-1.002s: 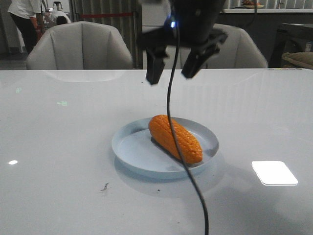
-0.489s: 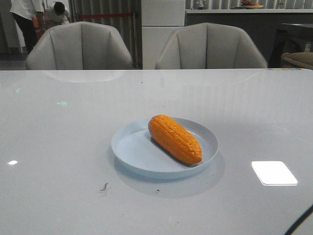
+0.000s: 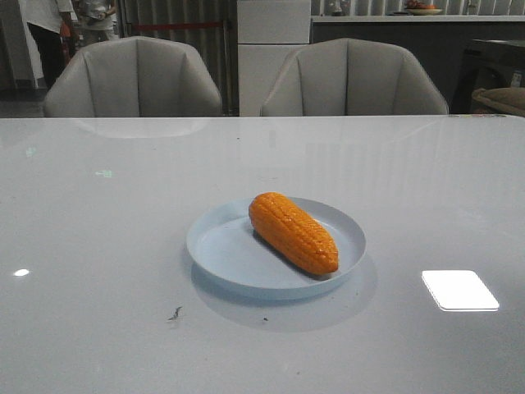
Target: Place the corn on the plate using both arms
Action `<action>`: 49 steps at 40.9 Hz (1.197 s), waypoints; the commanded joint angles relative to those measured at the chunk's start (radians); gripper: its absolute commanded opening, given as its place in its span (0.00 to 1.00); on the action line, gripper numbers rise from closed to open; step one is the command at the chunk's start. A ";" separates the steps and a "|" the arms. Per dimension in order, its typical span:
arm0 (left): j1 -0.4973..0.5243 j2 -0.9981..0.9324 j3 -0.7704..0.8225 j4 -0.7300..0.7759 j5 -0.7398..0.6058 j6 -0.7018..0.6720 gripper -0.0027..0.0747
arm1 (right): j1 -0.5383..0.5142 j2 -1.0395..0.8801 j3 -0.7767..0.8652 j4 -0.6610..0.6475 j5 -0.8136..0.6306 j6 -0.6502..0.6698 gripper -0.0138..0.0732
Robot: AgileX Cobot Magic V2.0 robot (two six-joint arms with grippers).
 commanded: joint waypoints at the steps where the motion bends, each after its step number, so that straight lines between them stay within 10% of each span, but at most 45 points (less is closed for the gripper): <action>1: -0.001 -0.005 -0.028 0.010 -0.089 -0.010 0.53 | -0.007 -0.023 -0.005 -0.001 -0.062 -0.013 0.86; 29: -0.001 -0.005 -0.028 0.008 -0.093 -0.010 0.15 | -0.007 -0.022 -0.006 -0.001 -0.044 -0.013 0.86; 49: 0.021 -0.072 0.028 0.039 -0.241 0.012 0.15 | -0.007 -0.022 -0.006 -0.001 -0.044 -0.013 0.86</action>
